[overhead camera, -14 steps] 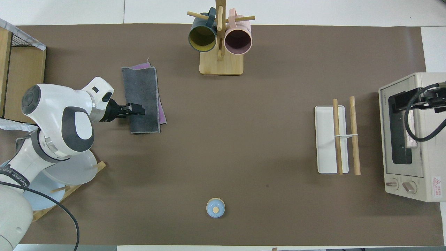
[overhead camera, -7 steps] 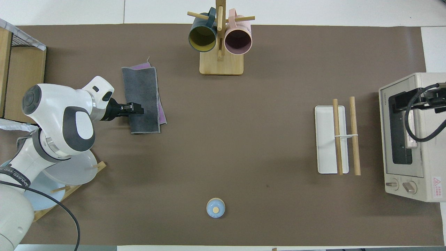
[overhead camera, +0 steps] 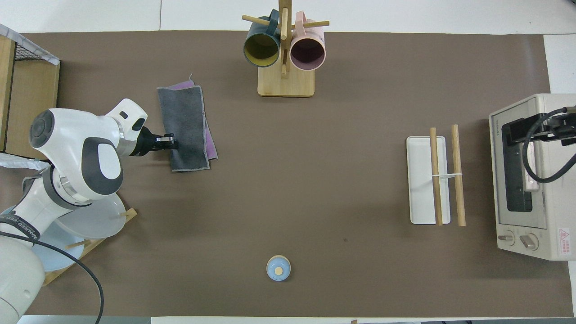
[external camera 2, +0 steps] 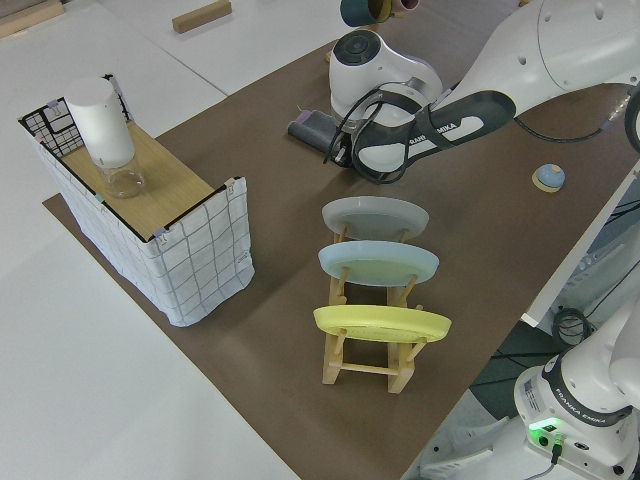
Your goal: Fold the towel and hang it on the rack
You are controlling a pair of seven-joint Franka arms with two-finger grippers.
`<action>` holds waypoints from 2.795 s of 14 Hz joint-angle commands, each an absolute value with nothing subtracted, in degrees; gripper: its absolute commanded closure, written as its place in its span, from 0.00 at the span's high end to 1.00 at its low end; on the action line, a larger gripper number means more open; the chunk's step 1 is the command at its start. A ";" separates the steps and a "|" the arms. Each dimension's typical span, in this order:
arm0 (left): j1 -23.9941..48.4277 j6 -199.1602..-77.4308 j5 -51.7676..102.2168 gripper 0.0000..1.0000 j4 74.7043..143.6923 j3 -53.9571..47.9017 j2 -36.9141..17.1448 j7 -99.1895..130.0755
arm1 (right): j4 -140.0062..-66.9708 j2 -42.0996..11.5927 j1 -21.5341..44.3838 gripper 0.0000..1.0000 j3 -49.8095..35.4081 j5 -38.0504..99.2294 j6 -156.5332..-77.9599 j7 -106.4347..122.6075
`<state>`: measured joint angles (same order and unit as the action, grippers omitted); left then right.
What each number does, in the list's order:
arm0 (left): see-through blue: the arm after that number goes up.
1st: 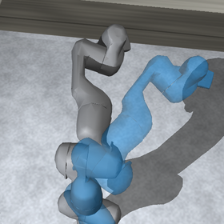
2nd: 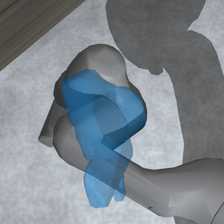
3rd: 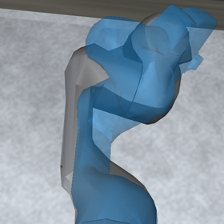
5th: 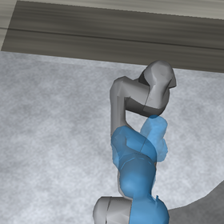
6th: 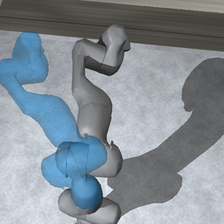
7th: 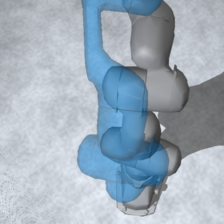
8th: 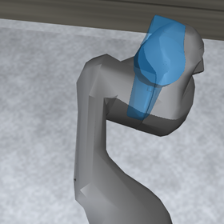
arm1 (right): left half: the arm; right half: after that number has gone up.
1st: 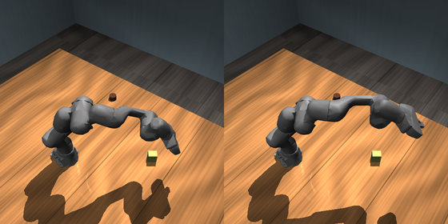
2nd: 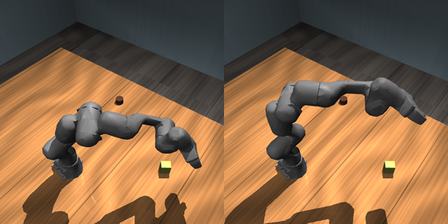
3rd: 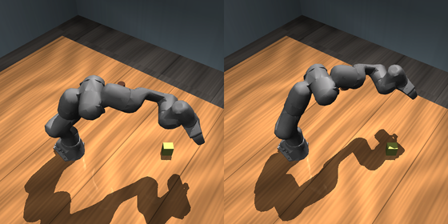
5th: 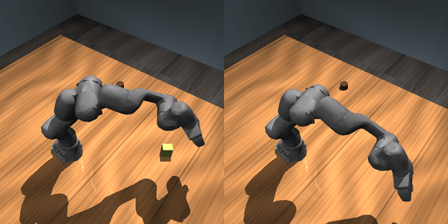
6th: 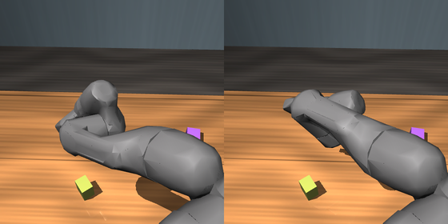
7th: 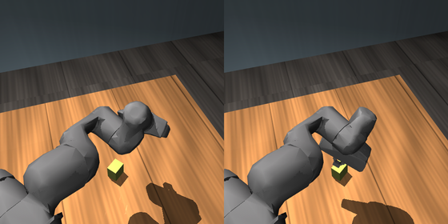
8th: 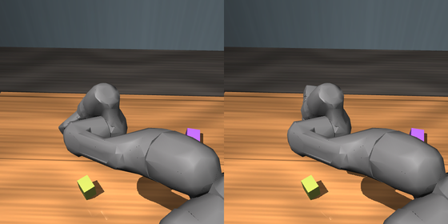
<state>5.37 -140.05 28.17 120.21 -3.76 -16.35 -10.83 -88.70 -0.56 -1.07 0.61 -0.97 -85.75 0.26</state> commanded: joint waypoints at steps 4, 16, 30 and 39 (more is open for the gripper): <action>3.70 -134.59 29.18 0.00 115.86 -3.60 -16.18 -7.23 | -90.09 0.53 -1.14 1.00 0.79 -1.05 -85.87 1.58; 4.57 -117.07 19.86 0.00 103.97 -7.47 -8.10 57.34 | -90.09 0.53 -1.14 1.00 0.79 -1.05 -85.87 1.58; 4.39 -118.29 20.65 0.00 99.76 -9.32 -0.97 120.72 | -100.45 2.29 11.93 1.00 -0.79 26.08 -108.42 -36.05; 4.57 -121.90 22.41 0.00 99.84 -14.50 1.40 142.28 | -102.92 -7.46 29.86 1.00 -0.79 64.73 -149.82 -66.61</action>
